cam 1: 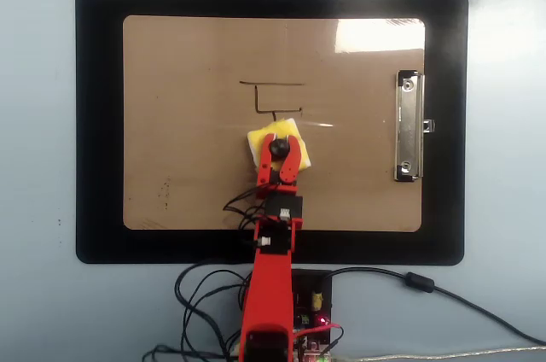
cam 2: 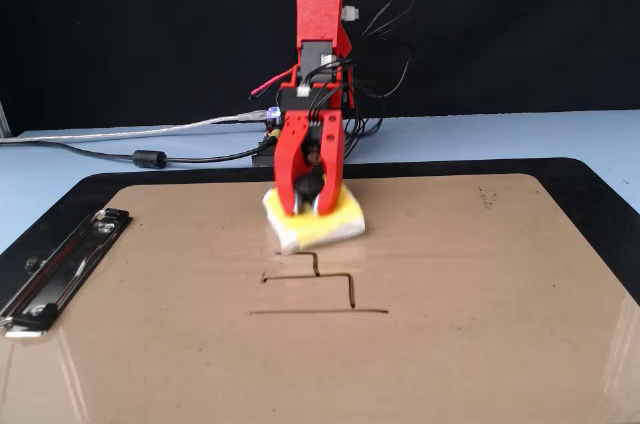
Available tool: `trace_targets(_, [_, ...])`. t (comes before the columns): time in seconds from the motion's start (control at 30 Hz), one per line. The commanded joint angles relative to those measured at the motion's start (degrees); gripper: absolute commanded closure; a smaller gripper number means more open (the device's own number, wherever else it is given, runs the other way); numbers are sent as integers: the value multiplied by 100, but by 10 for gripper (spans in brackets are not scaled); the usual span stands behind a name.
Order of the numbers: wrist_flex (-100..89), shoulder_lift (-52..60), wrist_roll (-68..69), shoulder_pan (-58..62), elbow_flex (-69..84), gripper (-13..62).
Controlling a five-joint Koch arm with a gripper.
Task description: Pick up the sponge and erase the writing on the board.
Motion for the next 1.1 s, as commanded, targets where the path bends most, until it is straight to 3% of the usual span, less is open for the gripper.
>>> trace_targets(0.0, [-229,-1257,-79,105,-1143,574])
trace_targets(0.13, [-202,-2399,-88,105,-2760,574])
trace_targets(0.2, [-229,-2329,-62,167,-2391,573])
trace_targets(0.47, [-316,940,26,650,1002,574])
trace_targets(0.57, [-334,185,9,642,334,574])
trace_targets(0.7, [-352,-2241,-35,598,-2215,573])
trace_targets(0.83, [-316,-3612,-35,571,-3894,574])
trace_targets(0.93, [-316,-2988,-35,563,-3023,573])
trace_targets(1.07, [-308,-923,-35,492,-747,573])
